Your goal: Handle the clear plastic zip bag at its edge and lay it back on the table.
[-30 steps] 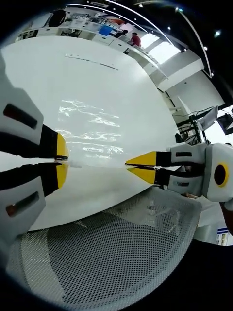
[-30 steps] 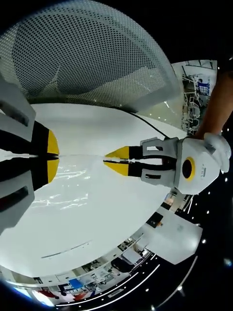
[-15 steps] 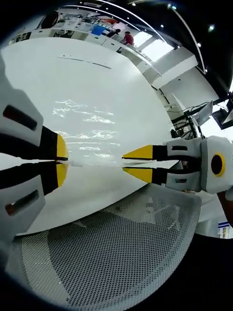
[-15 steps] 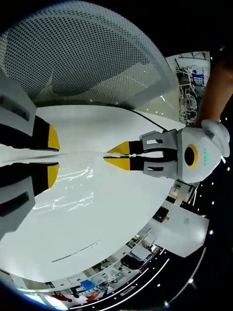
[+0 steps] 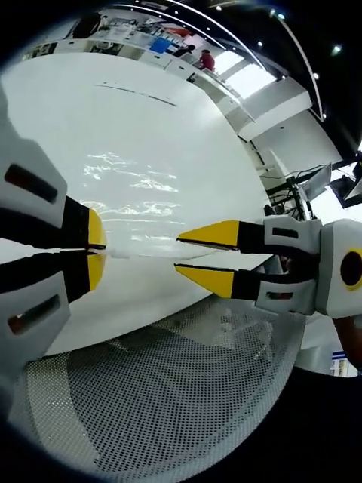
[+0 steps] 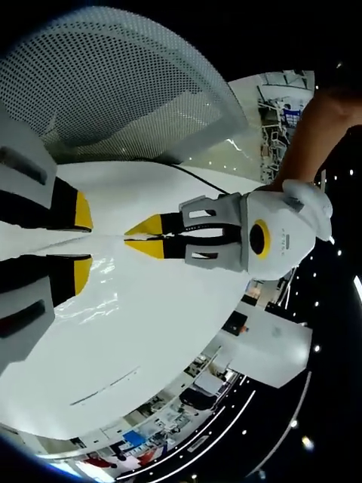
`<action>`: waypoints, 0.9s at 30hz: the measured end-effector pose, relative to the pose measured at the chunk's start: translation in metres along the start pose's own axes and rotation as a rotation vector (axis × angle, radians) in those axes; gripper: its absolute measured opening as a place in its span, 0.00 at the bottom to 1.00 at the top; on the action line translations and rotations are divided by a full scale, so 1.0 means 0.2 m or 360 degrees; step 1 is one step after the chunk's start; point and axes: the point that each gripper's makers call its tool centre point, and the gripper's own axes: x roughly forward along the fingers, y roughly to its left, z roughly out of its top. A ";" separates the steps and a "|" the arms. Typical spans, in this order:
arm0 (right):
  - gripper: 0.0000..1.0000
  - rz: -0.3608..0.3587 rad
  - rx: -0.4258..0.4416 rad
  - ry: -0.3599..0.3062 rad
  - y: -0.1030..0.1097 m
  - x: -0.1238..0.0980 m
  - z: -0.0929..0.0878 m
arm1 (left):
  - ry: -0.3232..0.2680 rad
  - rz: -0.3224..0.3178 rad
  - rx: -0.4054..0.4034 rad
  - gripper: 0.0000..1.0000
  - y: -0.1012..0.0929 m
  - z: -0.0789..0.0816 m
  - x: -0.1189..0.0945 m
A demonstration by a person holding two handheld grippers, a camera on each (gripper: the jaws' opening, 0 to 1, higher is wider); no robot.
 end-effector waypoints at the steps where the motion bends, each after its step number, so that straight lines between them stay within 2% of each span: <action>1: 0.06 -0.0009 0.0007 -0.0025 0.00 0.00 0.02 | 0.0000 0.0002 -0.0004 0.00 0.00 0.00 0.00; 6: 0.05 -0.0023 0.0031 -0.0076 0.01 0.03 0.08 | -0.0002 0.0000 -0.0023 0.00 0.00 0.00 0.00; 16: 0.04 -0.0012 0.0032 -0.0104 0.01 0.06 0.13 | -0.0018 -0.0009 -0.0056 0.00 -0.01 0.02 0.00; 27: 0.02 0.0014 -0.0054 -0.0092 0.01 0.09 0.16 | -0.0036 -0.0018 -0.0090 0.00 -0.01 0.04 -0.01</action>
